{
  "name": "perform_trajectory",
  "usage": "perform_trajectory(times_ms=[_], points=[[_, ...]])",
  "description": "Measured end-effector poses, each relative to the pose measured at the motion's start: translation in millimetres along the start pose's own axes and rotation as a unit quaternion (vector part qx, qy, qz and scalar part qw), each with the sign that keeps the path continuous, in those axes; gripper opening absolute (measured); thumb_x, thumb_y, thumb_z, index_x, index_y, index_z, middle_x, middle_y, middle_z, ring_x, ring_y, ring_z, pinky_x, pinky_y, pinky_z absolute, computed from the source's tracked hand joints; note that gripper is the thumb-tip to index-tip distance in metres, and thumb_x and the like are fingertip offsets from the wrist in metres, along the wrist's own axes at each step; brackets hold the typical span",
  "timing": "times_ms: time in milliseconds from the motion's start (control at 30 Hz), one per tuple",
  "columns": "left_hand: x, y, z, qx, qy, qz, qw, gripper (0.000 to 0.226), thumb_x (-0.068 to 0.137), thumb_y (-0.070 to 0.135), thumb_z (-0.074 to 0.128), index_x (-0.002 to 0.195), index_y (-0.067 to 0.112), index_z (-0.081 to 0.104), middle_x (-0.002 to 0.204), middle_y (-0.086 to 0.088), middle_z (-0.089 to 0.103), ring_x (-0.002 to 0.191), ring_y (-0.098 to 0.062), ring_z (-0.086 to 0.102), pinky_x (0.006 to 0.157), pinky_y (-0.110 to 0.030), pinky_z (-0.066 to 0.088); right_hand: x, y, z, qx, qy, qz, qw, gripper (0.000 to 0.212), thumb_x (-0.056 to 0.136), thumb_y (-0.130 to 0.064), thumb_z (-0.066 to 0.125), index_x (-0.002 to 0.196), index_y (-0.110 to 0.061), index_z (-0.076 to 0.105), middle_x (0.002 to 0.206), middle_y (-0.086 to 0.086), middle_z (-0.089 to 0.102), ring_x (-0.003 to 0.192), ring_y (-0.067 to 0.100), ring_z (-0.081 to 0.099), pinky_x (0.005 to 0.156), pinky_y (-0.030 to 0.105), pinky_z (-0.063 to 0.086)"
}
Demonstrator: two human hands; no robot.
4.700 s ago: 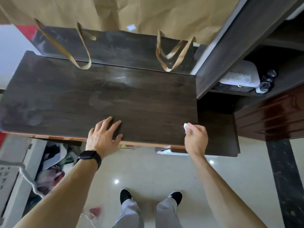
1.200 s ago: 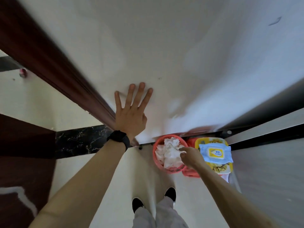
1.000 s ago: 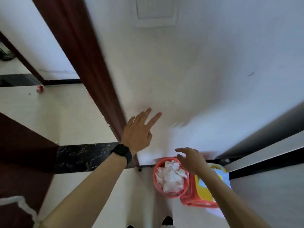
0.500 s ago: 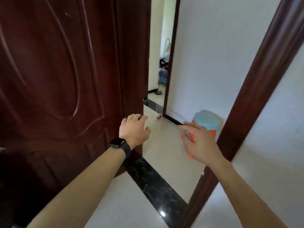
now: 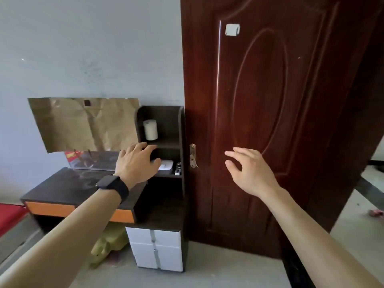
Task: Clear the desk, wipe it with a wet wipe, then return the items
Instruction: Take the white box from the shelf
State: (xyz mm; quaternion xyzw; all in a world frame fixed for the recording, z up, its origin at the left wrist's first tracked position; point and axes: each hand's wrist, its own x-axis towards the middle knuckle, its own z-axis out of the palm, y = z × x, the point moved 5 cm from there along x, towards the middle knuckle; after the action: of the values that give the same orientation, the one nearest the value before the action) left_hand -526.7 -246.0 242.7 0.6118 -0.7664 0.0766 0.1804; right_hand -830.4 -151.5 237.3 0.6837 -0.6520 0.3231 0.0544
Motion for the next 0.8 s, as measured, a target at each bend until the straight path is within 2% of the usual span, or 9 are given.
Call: perform_trajectory(times_ms=[100,200,433,533,800], points=[[0,-75,5,0.000,0.015,-0.044,0.999,0.053,0.094,0.052,0.046,0.144,0.035,0.045,0.154,0.001,0.042,0.141,-0.028,0.037,0.114,-0.046,0.030,32,-46,58,0.019,-0.029,-0.029,0.999,0.038,0.096,-0.042,0.048,0.131,-0.034,0.057,0.143,-0.008,0.050,0.136,0.015,0.034,0.113,0.032,0.031],[12,-133,27,0.006,0.013,-0.055,0.998,0.051,0.094,0.051,0.047,0.143,0.037,0.046,0.153,0.003,0.043,0.142,-0.026,0.035,0.114,-0.046,0.029,65,-78,119,0.022,-0.057,-0.045,0.997,0.038,0.096,-0.041,0.048,0.133,-0.033,0.056,0.143,-0.009,0.049,0.136,0.013,0.033,0.112,0.029,0.027],[73,-236,103,0.005,-0.044,-0.051,0.998,0.058,0.096,0.050,0.045,0.151,0.033,0.037,0.160,0.002,0.032,0.151,-0.023,0.020,0.121,-0.045,0.020,126,-104,253,0.041,-0.101,0.009,0.994,0.040,0.095,-0.041,0.051,0.134,-0.033,0.056,0.142,-0.011,0.050,0.134,0.013,0.036,0.110,0.029,0.031],[100,-263,136,0.007,-0.065,-0.041,0.997,0.058,0.095,0.050,0.044,0.150,0.033,0.036,0.160,0.003,0.032,0.150,-0.022,0.021,0.120,-0.043,0.021,146,-103,307,0.037,-0.134,0.033,0.990,0.041,0.094,-0.039,0.054,0.134,-0.030,0.056,0.141,-0.009,0.052,0.132,0.015,0.039,0.109,0.026,0.029],[183,-279,246,-0.020,-0.135,-0.023,0.990,0.059,0.095,0.048,0.045,0.151,0.033,0.034,0.161,0.001,0.029,0.150,-0.022,0.020,0.119,-0.043,0.020,195,-63,429,0.048,-0.228,0.111,0.966,0.044,0.094,-0.041,0.054,0.136,-0.029,0.053,0.141,-0.009,0.051,0.130,0.018,0.043,0.106,0.032,0.037]])
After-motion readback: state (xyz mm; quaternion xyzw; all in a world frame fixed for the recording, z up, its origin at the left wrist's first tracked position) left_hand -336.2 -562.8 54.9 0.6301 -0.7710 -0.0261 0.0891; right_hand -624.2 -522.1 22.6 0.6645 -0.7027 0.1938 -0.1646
